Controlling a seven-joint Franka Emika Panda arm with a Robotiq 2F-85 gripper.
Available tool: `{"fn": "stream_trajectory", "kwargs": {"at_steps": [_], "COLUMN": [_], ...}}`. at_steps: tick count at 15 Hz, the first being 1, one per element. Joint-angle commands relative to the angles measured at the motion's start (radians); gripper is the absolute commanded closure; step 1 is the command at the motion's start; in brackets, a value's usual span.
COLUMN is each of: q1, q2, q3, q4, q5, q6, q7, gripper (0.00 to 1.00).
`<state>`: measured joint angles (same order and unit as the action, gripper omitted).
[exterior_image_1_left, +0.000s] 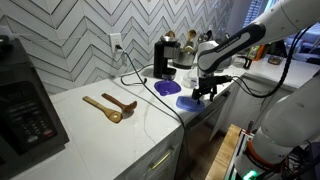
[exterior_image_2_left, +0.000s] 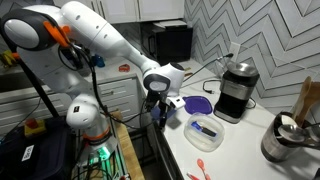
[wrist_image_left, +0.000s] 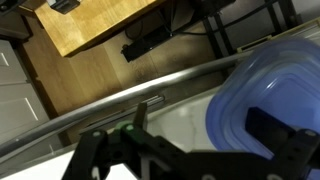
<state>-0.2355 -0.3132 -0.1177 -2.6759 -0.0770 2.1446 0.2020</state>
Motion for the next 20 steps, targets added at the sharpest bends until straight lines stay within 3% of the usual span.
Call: {"fn": "stream_trajectory", "kwargs": {"at_steps": [1,7,11,16,17,20], "q1": [-0.028,-0.057,-0.037,-0.060,-0.051,-0.053], "q2": [0.001,0.011,-0.065,-0.164,-0.091,-0.101], "q3": [-0.022,-0.044,-0.092,-0.158,-0.127,-0.130], "q4": [-0.005,0.020,0.007,-0.027,0.017,0.018], "q5": [-0.042,-0.071,0.034,0.122,0.092,0.094], "q6": [-0.003,-0.010,-0.068,-0.187,-0.154,-0.160], "q7": [0.011,0.016,-0.106,-0.227,-0.181,-0.187], "gripper": [0.00,0.00,0.00,0.00,0.00,0.00]}}
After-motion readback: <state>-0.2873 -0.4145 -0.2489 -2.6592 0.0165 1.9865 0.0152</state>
